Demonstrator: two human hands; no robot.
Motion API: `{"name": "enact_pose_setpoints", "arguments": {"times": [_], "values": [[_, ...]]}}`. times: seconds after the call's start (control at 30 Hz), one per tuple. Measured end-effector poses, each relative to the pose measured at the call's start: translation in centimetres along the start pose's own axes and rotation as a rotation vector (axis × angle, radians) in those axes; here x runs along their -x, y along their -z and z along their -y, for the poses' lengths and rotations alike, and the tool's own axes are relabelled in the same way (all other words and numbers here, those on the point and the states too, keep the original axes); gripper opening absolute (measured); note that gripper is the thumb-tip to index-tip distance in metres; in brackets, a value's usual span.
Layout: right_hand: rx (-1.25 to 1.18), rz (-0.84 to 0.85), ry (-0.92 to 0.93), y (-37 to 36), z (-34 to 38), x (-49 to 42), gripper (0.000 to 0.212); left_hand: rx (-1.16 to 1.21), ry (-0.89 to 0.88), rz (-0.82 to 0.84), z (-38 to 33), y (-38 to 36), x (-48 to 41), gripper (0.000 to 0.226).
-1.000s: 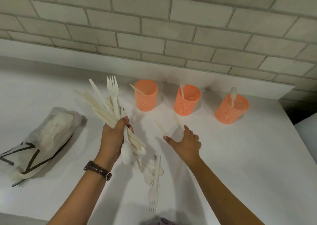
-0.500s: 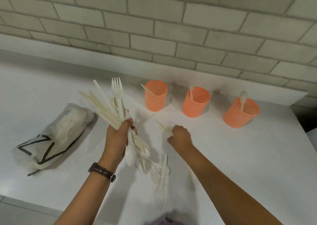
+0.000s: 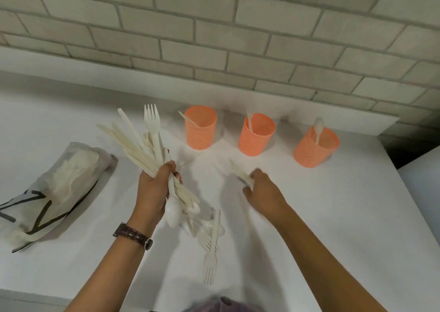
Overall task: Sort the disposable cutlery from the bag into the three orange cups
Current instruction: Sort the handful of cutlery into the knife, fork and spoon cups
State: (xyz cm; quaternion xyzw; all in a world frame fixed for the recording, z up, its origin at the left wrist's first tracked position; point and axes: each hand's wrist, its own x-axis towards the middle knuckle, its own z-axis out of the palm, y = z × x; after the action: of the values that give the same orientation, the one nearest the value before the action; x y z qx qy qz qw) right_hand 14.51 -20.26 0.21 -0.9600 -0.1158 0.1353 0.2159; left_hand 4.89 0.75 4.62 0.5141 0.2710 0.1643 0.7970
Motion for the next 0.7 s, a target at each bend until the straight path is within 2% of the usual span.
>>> {"name": "enact_pose_setpoints", "arguments": {"times": [0.07,0.1,0.37,0.43,0.53,0.6,0.67,0.7], "values": [[0.163,0.126,-0.128,-1.2,-1.6,1.9,0.049,-0.019,0.001,-0.012,0.1,0.0,-0.1,0.018],[0.193,0.166,-0.162,-2.0,-2.2,2.8,0.053,-0.028,-0.001,-0.016,0.1,0.0,-0.1,0.018],[0.198,0.019,-0.208,-3.7,-1.9,4.4,0.019,0.027,-0.009,-0.025,-0.4,1.8,-0.5,0.021],[0.1,-0.011,-0.197,-3.5,-1.7,4.5,0.011,0.063,0.0,-0.039,-0.3,2.6,-0.7,0.021],[0.019,-0.002,-0.054,-3.4,-0.8,5.5,0.008,0.101,0.006,-0.064,-0.3,3.6,-0.8,0.021],[0.073,0.023,0.107,-3.7,0.1,6.4,0.009,0.11,0.01,-0.076,-0.3,4.1,-0.8,0.018],[0.173,-0.049,0.31,-3.9,1.2,7.2,0.003,0.112,0.012,-0.075,-0.4,4.5,-0.8,0.015],[0.217,-0.093,0.424,-4.1,1.5,7.2,0.008,0.115,0.011,-0.075,-0.4,4.6,-0.8,0.015]]}}
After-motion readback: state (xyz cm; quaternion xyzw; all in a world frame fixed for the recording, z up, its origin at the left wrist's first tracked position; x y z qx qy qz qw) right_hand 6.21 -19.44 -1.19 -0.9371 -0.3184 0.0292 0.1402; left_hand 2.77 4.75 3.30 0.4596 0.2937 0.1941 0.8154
